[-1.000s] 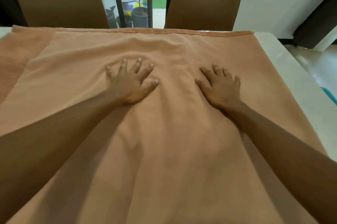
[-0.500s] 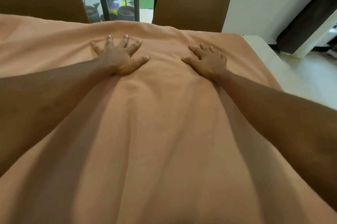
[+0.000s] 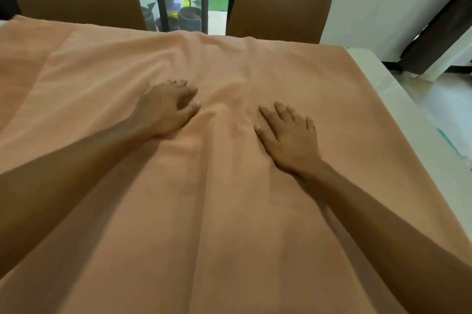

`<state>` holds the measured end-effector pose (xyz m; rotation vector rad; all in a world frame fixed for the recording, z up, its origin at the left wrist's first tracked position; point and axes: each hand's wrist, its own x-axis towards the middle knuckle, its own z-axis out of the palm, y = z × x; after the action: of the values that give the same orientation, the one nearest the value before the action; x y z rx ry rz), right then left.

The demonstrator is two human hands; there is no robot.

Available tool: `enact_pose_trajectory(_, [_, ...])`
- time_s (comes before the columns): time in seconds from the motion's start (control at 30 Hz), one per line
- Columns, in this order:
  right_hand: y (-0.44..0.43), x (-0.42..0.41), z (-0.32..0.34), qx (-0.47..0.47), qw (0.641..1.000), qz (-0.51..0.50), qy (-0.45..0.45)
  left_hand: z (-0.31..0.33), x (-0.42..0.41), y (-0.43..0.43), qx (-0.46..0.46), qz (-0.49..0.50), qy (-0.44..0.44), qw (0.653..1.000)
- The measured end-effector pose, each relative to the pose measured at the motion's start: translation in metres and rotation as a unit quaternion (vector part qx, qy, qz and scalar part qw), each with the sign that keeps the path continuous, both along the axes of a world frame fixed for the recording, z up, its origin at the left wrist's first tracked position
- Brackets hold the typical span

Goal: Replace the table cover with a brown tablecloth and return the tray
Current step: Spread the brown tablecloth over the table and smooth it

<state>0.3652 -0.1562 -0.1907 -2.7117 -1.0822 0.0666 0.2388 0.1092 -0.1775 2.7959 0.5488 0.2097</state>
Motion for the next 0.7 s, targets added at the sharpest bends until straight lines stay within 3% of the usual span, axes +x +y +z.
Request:
enact_pose_trajectory(0.17, [0.004,0.027,0.008,-0.038,0.999,-0.009,0.012,0.007,-0.102,-0.042,0.014,0.069,0.045,0.996])
enact_pose_trajectory(0.27, [0.012,0.039,0.016,-0.059,0.996,-0.01,0.069,-0.001,-0.157,-0.07,0.029,0.084,0.085,0.992])
enact_pose_trajectory(0.33, [0.01,0.021,0.025,-0.023,0.993,-0.006,0.119,-0.001,-0.188,-0.085,0.028,0.105,0.091,0.99])
enact_pose_trajectory(0.4, [-0.008,-0.025,0.03,0.064,0.986,0.001,0.152,0.002,-0.217,-0.111,0.025,0.136,0.114,0.984])
enact_pose_trajectory(0.47, [-0.043,-0.092,0.029,0.094,0.987,0.017,0.131,0.003,-0.238,-0.147,0.014,0.155,0.127,0.98])
enact_pose_trajectory(0.6, [-0.133,-0.228,0.016,0.041,0.995,0.034,0.084,0.01,-0.266,-0.239,-0.019,0.159,0.136,0.978])
enact_pose_trajectory(0.7, [-0.183,-0.282,0.012,-0.015,0.995,0.058,0.078,0.003,-0.289,-0.286,-0.024,0.154,0.137,0.978])
